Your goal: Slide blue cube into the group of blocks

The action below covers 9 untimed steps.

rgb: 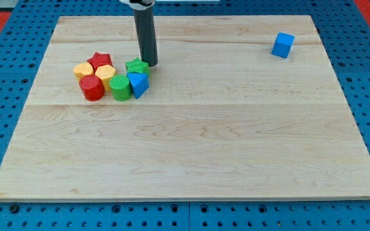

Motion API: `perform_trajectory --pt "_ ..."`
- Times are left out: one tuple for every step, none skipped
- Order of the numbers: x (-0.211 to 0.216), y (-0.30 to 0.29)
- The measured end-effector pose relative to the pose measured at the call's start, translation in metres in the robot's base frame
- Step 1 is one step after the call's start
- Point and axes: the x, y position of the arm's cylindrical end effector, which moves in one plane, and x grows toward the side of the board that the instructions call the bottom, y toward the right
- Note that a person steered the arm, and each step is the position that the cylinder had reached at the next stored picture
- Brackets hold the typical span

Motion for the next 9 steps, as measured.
perform_trajectory --pt "0.016 0.099" --pt "0.03 0.189" --pt "0.019 0.294" --pt "-0.025 0.306" --pt "-0.061 0.306" --pt "-0.063 0.259" --pt "-0.041 0.236" --pt "-0.013 0.262" --pt "0.012 0.269"
